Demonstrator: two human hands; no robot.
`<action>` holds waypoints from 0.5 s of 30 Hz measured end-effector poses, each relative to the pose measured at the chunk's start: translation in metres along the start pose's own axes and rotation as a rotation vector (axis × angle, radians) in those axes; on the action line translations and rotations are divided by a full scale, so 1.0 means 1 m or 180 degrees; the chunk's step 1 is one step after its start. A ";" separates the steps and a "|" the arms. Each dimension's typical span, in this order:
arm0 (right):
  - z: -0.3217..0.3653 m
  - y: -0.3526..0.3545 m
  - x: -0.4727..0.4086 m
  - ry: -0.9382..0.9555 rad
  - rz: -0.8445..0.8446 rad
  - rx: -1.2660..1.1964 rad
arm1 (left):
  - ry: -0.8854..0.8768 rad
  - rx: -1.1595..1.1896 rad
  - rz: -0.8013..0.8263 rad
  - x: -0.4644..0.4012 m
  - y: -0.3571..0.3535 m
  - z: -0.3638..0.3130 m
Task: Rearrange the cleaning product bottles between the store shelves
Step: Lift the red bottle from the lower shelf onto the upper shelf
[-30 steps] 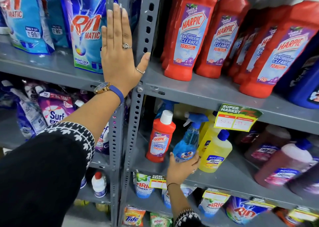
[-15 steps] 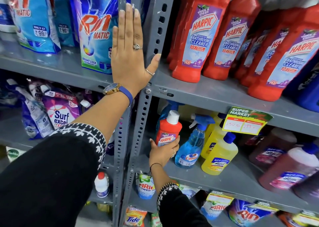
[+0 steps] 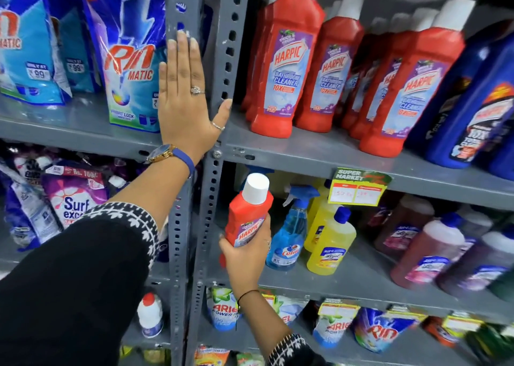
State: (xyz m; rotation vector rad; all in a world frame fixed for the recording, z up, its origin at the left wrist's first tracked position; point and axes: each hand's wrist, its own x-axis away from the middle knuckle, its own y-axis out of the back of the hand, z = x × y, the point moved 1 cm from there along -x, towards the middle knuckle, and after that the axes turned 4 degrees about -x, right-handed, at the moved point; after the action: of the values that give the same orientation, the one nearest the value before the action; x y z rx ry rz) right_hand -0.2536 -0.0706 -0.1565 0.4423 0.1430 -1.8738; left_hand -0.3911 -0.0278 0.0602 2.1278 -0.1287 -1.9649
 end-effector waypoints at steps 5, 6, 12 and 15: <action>0.070 0.022 -0.010 0.0530 -0.0287 -0.0190 | 0.0004 0.0044 0.0099 -0.001 0.001 0.000; 0.086 0.026 -0.016 0.0587 -0.0335 -0.0230 | 0.0005 0.0056 0.0109 -0.001 0.000 0.000; 0.166 0.054 -0.064 0.0899 -0.0892 -0.0486 | 0.0010 0.0065 0.0138 0.000 -0.002 0.001; 0.191 0.067 -0.096 0.1059 -0.1234 -0.0633 | 0.0000 0.0097 0.0118 0.000 -0.003 0.002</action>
State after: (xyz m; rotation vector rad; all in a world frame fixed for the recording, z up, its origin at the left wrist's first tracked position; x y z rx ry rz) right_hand -0.2081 -0.0688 0.0629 0.6184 0.6732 -2.1221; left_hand -0.3937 -0.0252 0.0589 2.1286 -0.1981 -1.9542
